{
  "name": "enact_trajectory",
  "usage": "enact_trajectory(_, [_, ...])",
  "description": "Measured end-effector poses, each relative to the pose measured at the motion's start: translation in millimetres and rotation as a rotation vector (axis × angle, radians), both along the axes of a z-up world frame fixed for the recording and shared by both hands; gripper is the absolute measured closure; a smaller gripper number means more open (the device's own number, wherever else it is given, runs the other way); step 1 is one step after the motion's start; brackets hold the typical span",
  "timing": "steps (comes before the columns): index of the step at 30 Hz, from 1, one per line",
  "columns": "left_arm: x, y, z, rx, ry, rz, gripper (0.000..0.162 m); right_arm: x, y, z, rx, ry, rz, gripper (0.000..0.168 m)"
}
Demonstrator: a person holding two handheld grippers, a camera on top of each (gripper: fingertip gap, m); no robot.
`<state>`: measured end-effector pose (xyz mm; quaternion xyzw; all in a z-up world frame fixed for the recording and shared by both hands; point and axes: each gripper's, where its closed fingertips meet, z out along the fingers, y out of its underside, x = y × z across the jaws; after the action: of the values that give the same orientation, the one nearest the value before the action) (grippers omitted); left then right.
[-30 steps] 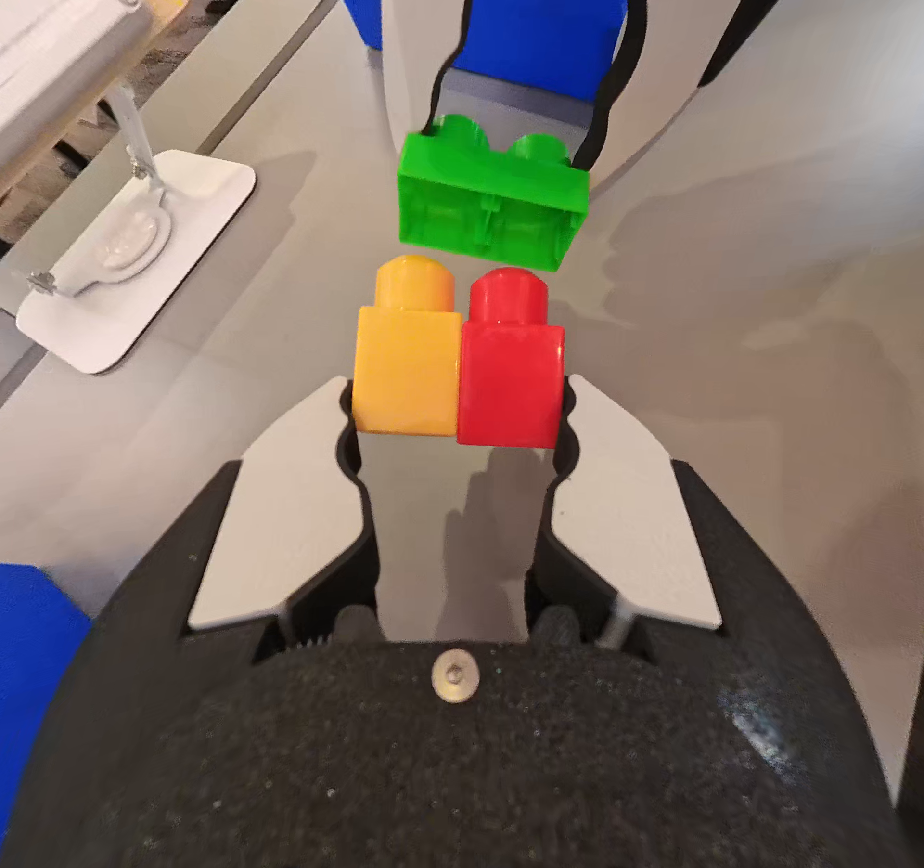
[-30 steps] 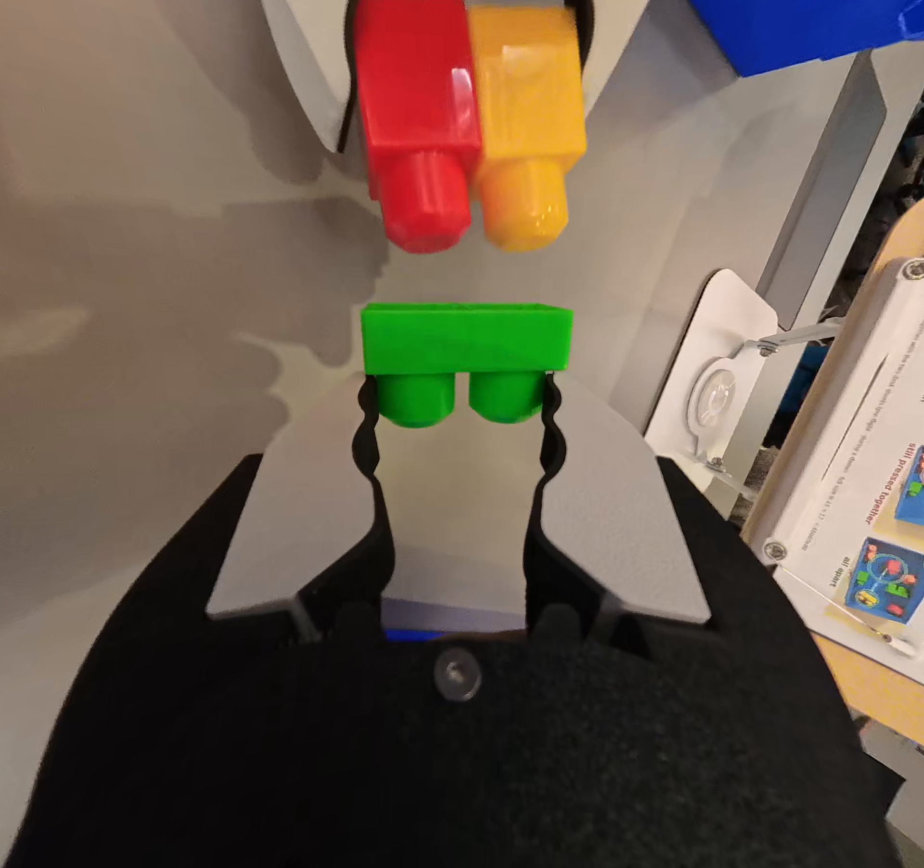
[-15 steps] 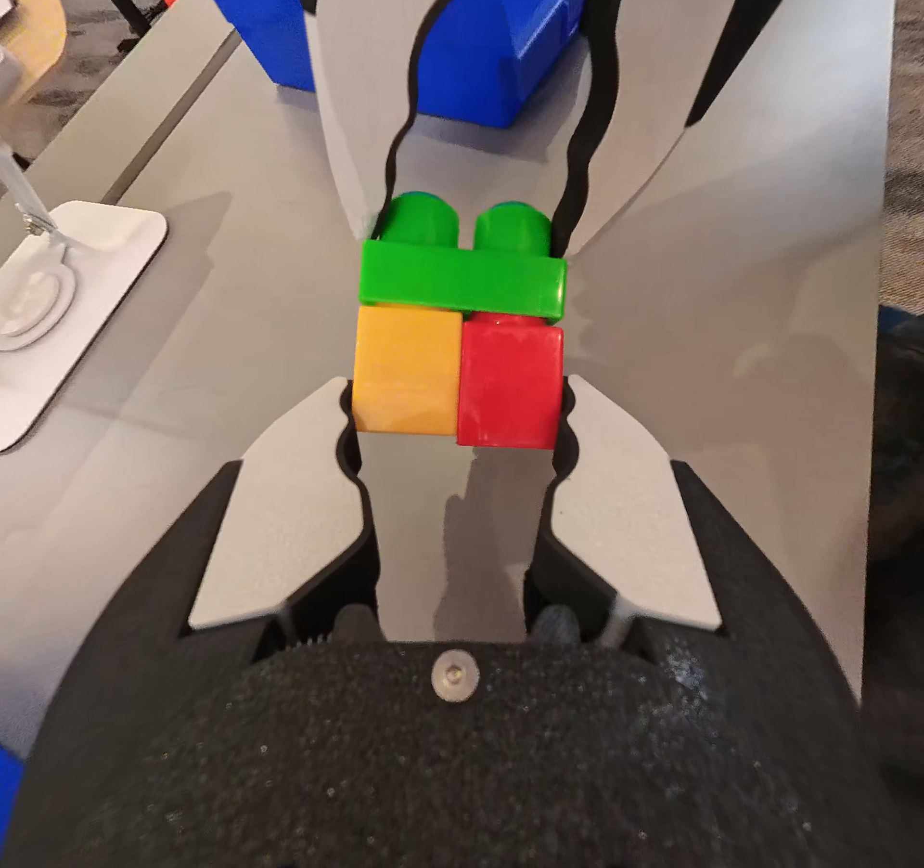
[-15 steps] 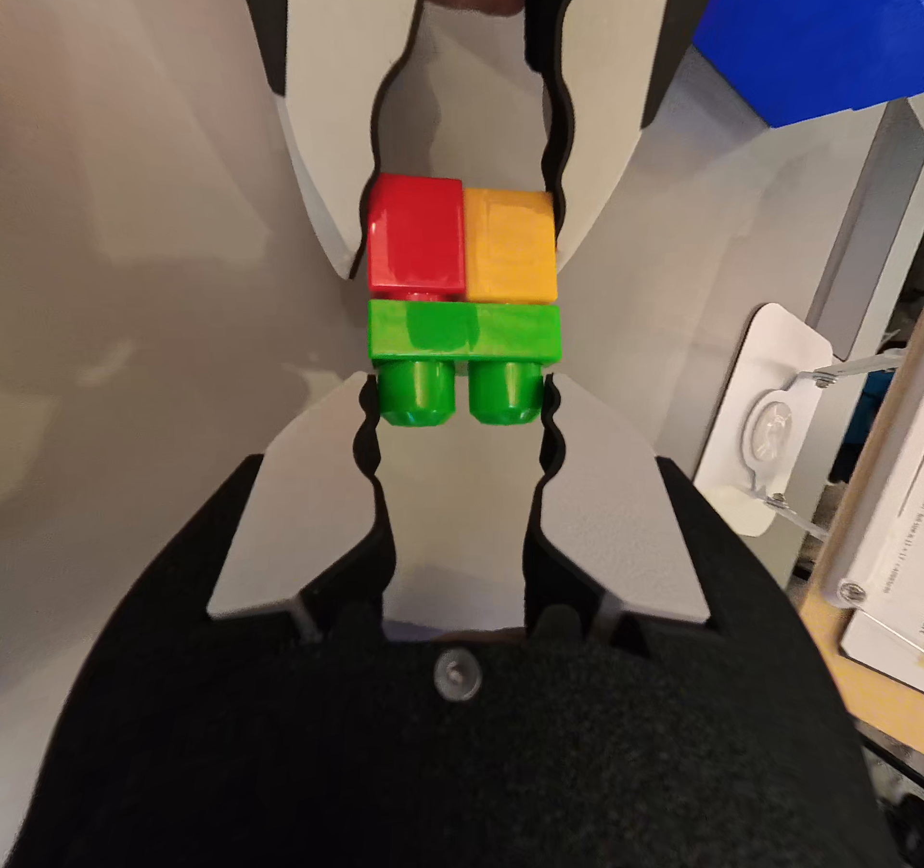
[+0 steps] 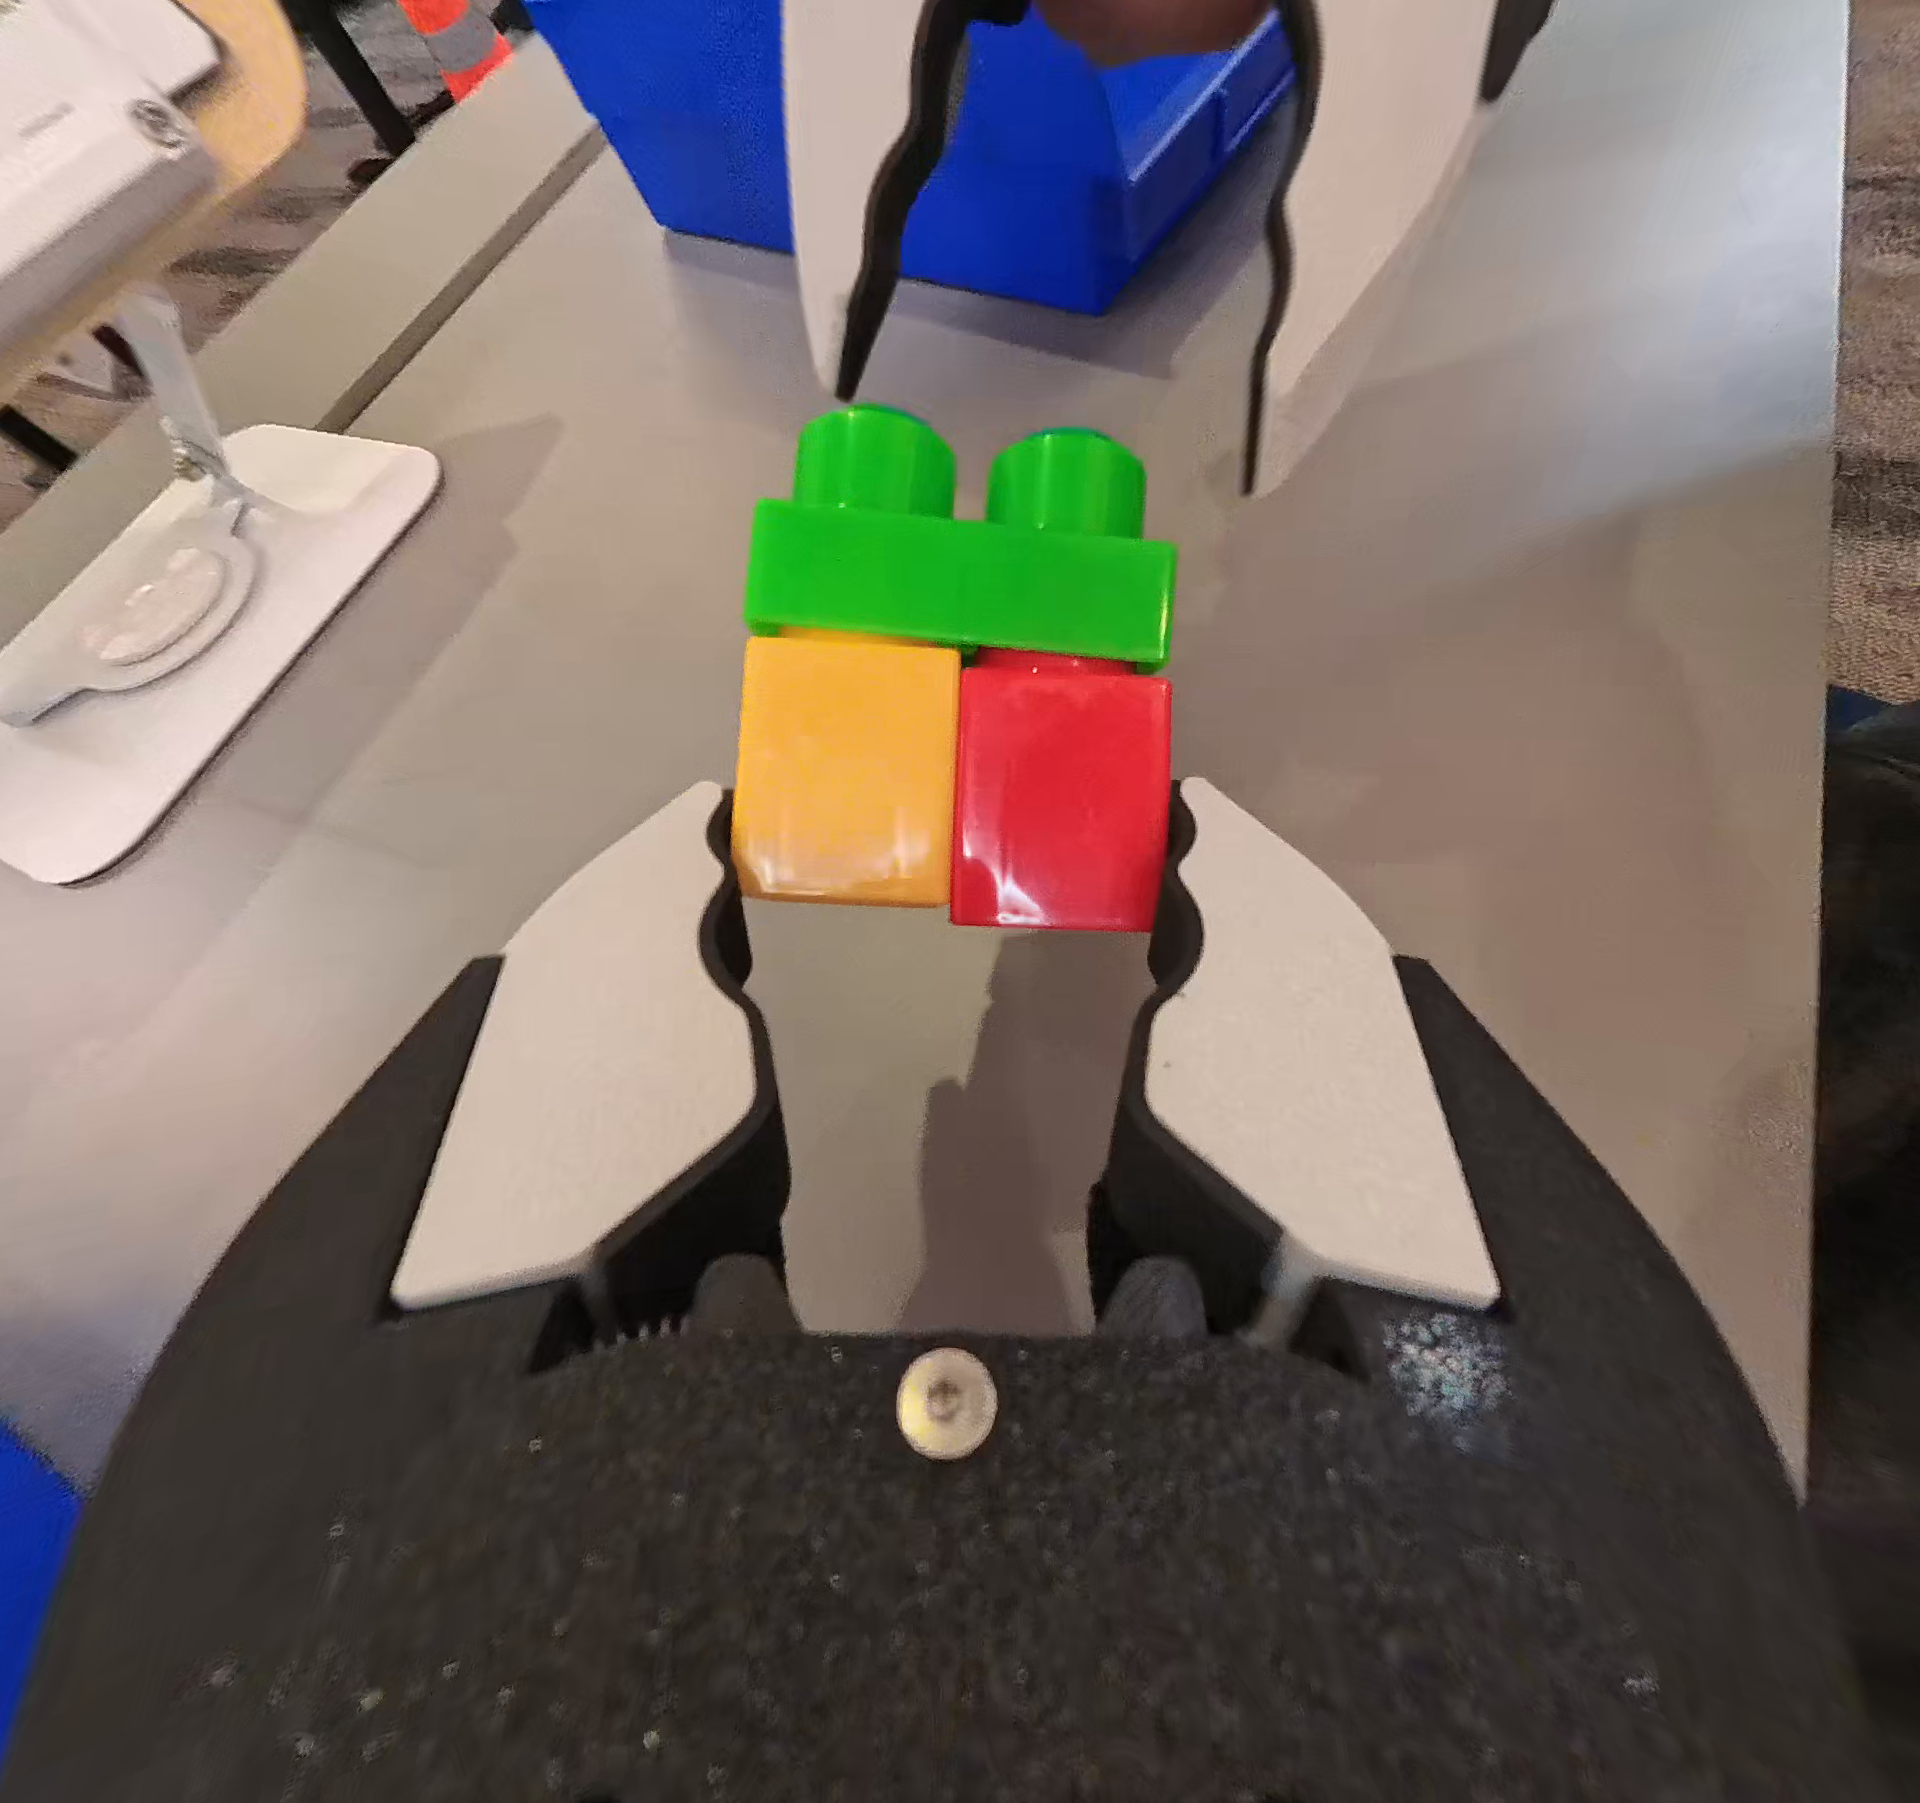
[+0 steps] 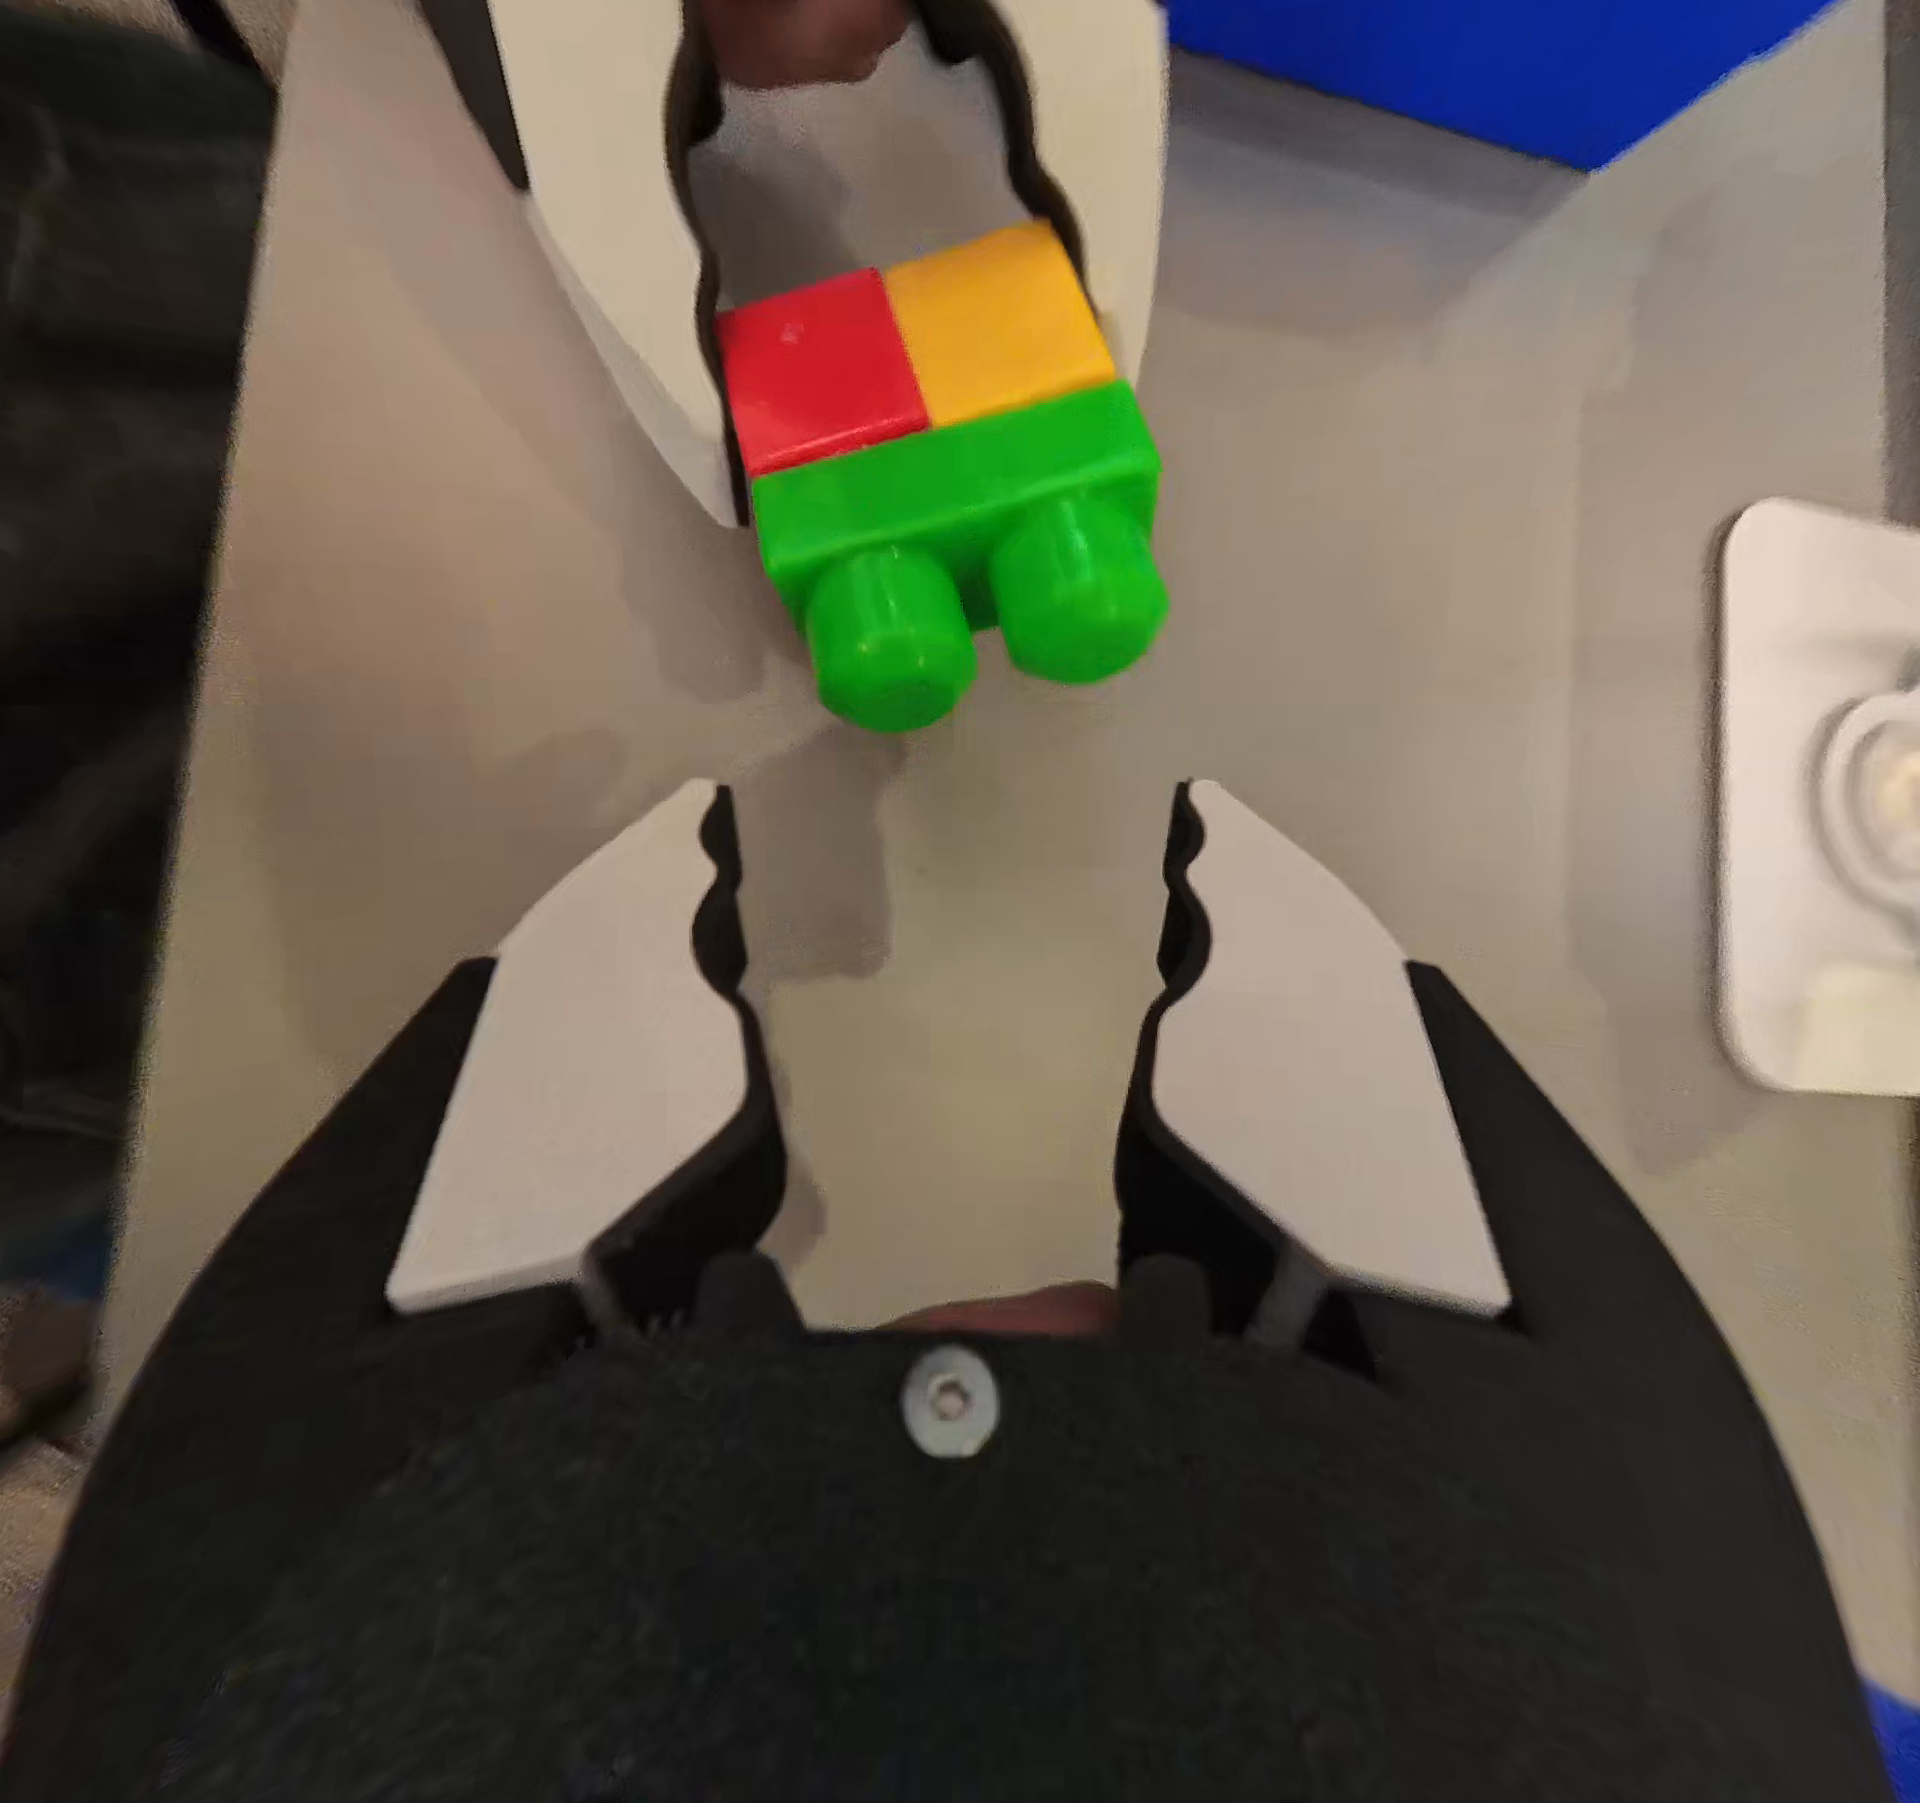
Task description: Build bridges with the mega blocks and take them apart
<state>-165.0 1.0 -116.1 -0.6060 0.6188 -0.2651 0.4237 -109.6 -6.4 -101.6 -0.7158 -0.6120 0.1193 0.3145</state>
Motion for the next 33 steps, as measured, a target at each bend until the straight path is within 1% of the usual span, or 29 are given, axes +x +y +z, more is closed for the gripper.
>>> enact_trajectory(1, [-3, 2, 2, 0.006, -0.006, 0.005, 0.087, -2, -1, 5, -0.056, 0.085, -0.052, 0.089])
enact_trajectory(2, [-6, 4, 3, 0.016, -0.003, 0.006, 0.087, -7, -1, 14, -0.119, 0.208, -0.110, 0.092])
enact_trajectory(3, [-8, 5, 5, 0.034, 0.001, 0.008, 0.087, -13, 0, 25, -0.195, 0.358, -0.181, 0.095])
enact_trajectory(4, [-10, 7, 7, 0.058, 0.005, 0.008, 0.087, -19, 1, 34, -0.298, 0.515, -0.248, 0.093])
enact_trajectory(5, [-12, 7, 8, 0.080, 0.013, 0.005, 0.087, -23, 2, 40, -0.412, 0.659, -0.306, 0.097])
enact_trajectory(6, [-13, 8, 9, 0.103, 0.017, 0.005, 0.087, -25, 6, 37, -0.515, 0.750, -0.394, 0.107])
enact_trajectory(8, [-14, 7, 12, 0.128, 0.020, -0.005, 0.087, -31, 7, 30, -0.668, 0.882, -0.453, 0.111])
enact_trajectory(9, [-13, 7, 13, 0.138, 0.021, -0.007, 0.087, -32, 9, 25, -0.713, 0.928, -0.488, 0.113])
enact_trajectory(10, [-13, 6, 13, 0.153, 0.026, -0.008, 0.087, -35, 9, 24, -0.734, 0.968, -0.483, 0.112])
enact_trajectory(12, [-13, 5, 11, 0.183, 0.046, -0.011, 0.087, -36, 11, 15, -0.741, 0.975, -0.508, 0.112])
enact_trajectory(14, [-13, 3, 8, 0.206, 0.064, -0.019, 0.087, -41, 7, 18, -0.780, 1.030, -0.483, 0.115])
enact_trajectory(18, [-10, -1, 5, 0.215, 0.079, -0.038, 0.087, -48, 4, 12, -0.782, 1.033, -0.483, 0.119])
enact_trajectory(20, [-8, -3, 3, 0.203, 0.082, -0.047, 0.087, -50, 2, 12, -0.789, 1.045, -0.476, 0.133])
enact_trajectory(21, [-8, -3, 2, 0.205, 0.087, -0.049, 0.087, -50, 2, 9, -0.779, 1.033, -0.482, 0.135])
enact_trajectory(33, [-4, -10, -15, 0.211, 0.135, -0.095, 0.087, -48, -8, -8, -0.760, 0.997, -0.487, 0.135])
